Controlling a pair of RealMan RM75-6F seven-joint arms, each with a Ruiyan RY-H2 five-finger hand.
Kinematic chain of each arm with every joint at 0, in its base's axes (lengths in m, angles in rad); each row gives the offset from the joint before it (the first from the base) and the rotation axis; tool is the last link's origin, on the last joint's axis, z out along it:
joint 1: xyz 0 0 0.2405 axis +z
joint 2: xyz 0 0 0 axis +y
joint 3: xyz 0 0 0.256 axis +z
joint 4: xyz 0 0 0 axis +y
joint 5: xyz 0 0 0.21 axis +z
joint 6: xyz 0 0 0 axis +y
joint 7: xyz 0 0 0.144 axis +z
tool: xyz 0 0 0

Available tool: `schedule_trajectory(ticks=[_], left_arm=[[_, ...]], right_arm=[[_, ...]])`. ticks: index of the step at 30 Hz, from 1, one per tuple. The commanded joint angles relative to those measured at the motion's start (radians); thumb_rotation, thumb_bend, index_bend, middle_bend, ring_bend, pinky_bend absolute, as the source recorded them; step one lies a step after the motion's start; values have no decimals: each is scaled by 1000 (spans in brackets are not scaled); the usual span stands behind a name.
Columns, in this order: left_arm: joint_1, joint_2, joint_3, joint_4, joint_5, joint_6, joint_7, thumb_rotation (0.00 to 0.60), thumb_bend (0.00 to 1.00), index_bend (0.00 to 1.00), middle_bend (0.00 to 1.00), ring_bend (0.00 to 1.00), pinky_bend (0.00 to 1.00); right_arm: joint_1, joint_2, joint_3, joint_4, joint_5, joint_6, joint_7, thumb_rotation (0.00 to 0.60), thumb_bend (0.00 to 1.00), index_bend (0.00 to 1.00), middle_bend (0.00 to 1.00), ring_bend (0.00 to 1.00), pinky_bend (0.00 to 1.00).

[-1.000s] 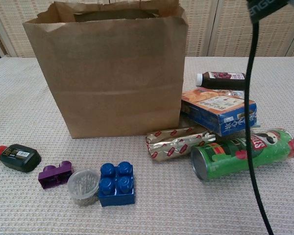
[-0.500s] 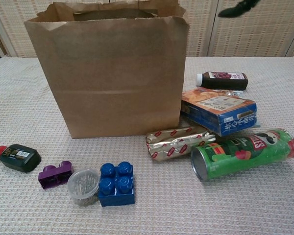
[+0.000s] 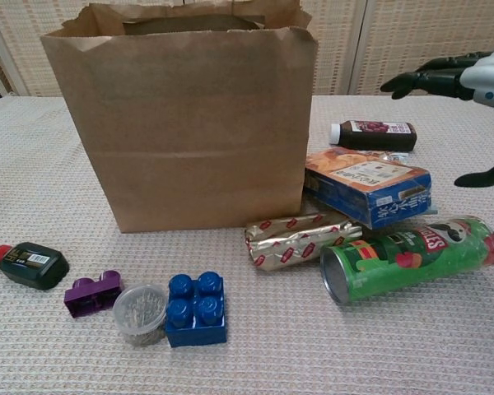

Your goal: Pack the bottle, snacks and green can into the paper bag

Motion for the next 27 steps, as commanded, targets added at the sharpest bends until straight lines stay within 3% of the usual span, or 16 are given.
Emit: schedule_trajectory(ticks=[1,27], left_arm=[[0,1,0,1,0,-1,-3,600,341,52,0,0,0],[-3,10,4,5,9,-10,-37,600,341,52,0,0,0]], right_arm=[[-6,-22,-4,11,-15,-23,-35,600,66,0,99,18,114],[23,-204,82,133,98,-177,-249,600,66,0,99,18,113]])
